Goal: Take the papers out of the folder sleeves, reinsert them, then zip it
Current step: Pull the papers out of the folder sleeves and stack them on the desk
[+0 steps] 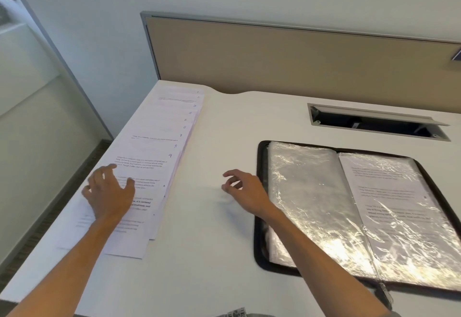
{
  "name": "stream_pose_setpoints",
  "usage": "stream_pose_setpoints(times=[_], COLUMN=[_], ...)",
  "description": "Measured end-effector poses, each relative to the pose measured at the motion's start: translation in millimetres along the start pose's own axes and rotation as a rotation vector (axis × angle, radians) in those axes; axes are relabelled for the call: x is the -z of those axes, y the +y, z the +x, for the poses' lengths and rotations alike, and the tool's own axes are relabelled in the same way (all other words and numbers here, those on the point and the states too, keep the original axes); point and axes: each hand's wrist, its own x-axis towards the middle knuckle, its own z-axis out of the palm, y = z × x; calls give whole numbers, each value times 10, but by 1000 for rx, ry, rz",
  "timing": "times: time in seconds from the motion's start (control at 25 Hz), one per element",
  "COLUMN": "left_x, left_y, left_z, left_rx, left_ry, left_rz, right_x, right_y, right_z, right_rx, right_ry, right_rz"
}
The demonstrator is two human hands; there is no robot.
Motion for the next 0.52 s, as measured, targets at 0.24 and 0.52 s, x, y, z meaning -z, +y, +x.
stream_pose_setpoints(times=[0.24,0.52], left_x=[-442,-1105], left_y=[1036,2445], left_z=[-734,-1971], left_rx=[-368,-619], left_ry=[-146,-325], left_rz=[-265,-432], right_x=[1167,2315], right_y=[684,1802], right_z=[-527,-1457], right_rx=[-90,-341], right_ry=[294,604], right_rz=[41,-176])
